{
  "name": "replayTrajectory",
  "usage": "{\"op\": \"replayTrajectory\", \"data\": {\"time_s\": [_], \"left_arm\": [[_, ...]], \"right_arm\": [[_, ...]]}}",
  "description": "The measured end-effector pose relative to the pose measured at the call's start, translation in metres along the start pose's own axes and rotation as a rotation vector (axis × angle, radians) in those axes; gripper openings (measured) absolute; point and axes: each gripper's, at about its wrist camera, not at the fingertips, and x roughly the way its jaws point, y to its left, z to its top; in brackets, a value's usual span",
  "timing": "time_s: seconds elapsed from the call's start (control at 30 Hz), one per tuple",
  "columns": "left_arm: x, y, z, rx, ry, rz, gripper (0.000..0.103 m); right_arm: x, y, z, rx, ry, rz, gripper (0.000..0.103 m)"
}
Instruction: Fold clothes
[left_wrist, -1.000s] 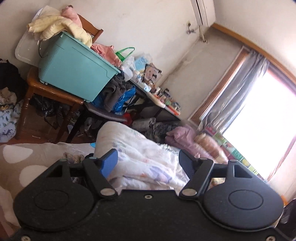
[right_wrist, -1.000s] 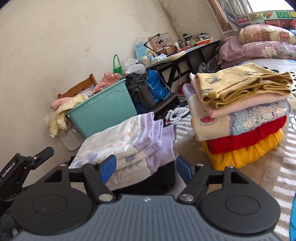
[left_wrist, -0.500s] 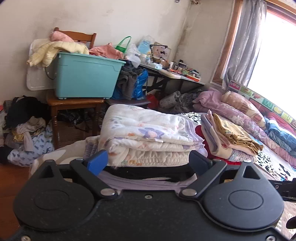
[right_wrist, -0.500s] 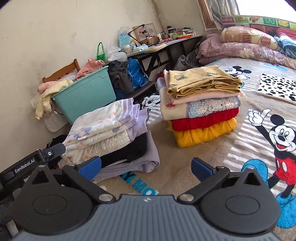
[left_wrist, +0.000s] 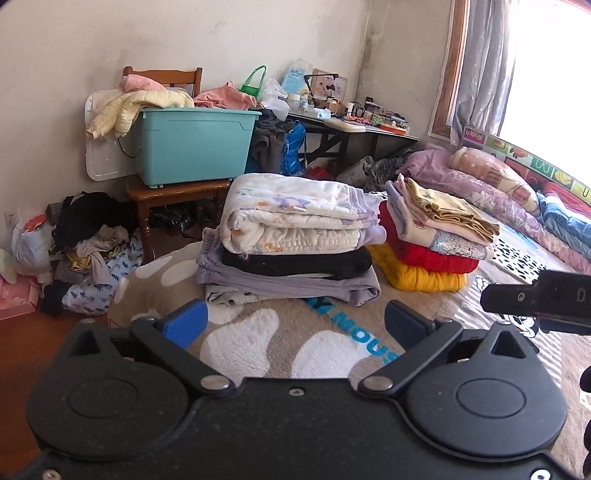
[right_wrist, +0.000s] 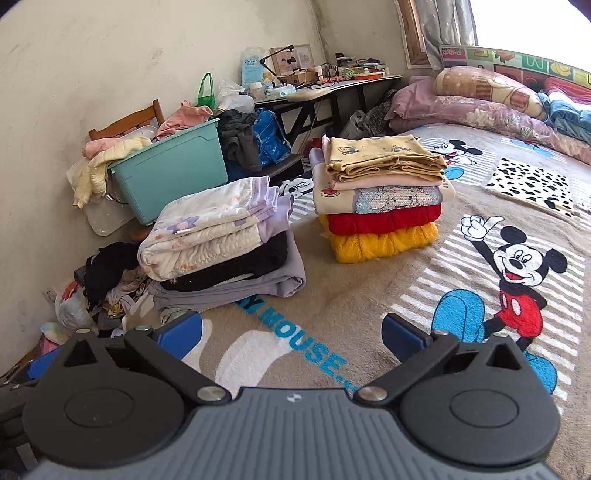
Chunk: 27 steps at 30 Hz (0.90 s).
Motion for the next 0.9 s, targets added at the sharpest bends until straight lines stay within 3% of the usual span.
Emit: {"op": "replayTrajectory", "data": {"time_s": [0.27,0.5,0.9], "left_arm": [[-0.043,-0.018,0.009,0.070,-0.061,0.087,0.103],[-0.062,-0.014,0.016,0.104,-0.052,0.138,0.103],[-0.080,-0.008,0.015,0.136,-0.063,0.165,0.103]], "right_arm": [[-0.039,0.004,-0.009,-0.017,-0.024,0.022,0.103],[-0.054,0.008,-0.018,0.007,-0.032,0.058,0.103],[-0.061,0.029,-0.020,-0.011,-0.039,0.102,0.103]]}}
